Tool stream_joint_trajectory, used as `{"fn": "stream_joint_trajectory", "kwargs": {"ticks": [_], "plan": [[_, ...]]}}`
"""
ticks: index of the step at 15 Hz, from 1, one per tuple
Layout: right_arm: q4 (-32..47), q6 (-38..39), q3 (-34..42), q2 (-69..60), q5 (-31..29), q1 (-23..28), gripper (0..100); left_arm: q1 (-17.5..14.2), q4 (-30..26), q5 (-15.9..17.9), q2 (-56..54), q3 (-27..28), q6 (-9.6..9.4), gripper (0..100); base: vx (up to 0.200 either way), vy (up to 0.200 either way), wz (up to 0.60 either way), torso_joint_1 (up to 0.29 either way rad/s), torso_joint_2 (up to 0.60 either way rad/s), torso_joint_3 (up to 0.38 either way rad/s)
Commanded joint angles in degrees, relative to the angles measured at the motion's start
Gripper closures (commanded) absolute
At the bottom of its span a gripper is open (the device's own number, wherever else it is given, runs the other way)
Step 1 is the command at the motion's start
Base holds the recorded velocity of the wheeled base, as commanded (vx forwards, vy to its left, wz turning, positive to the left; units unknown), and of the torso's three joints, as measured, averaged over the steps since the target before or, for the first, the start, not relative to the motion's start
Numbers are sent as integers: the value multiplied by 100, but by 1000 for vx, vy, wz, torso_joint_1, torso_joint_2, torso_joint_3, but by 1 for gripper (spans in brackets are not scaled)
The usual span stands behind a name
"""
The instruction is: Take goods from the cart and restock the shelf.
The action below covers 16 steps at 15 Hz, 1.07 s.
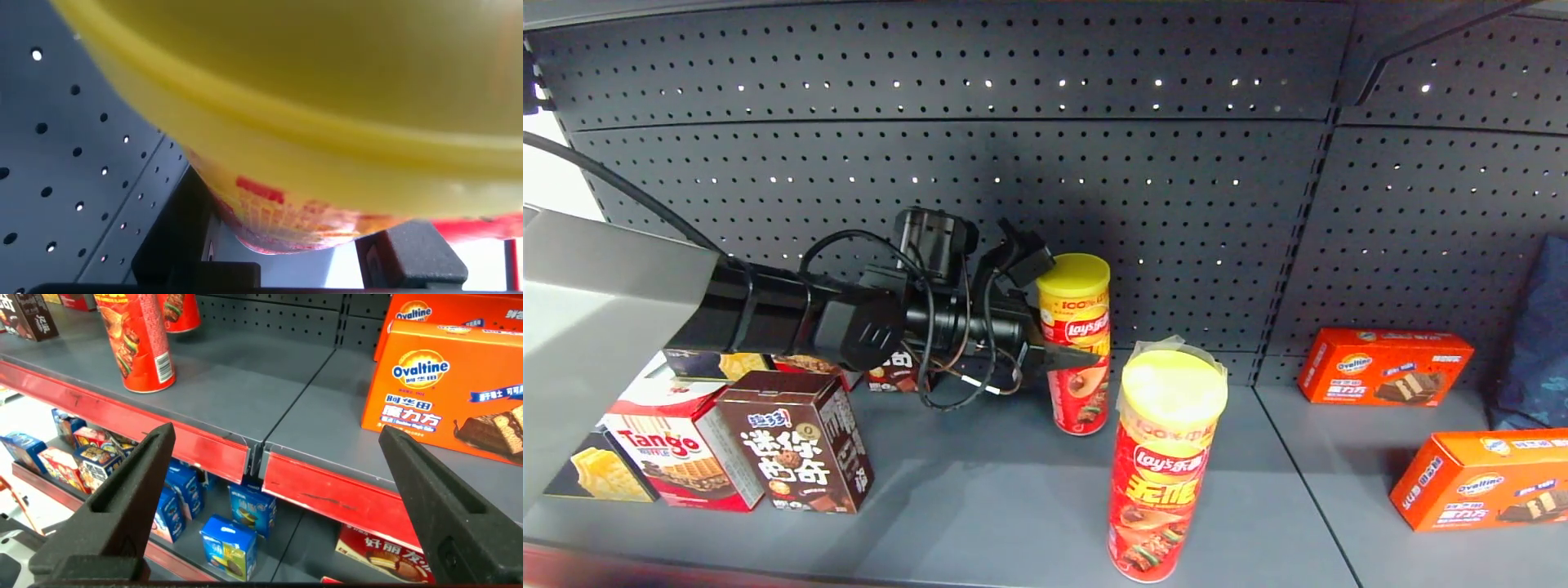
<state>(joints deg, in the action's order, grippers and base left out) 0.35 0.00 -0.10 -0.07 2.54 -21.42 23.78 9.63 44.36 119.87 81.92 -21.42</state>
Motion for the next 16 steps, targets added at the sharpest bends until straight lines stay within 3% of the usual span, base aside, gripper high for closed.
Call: {"fn": "stream_joint_trajectory", "kwargs": {"ticks": [1,16], "plan": [[0,0,1,7,1,-3,0,12,-163,2,133,254,-55,100,0,0,0,0,0,0],[0,0,1,7,1,-3,0,162,-655,2,590,1010,-108,100,0,0,0,0,0,0]]}}
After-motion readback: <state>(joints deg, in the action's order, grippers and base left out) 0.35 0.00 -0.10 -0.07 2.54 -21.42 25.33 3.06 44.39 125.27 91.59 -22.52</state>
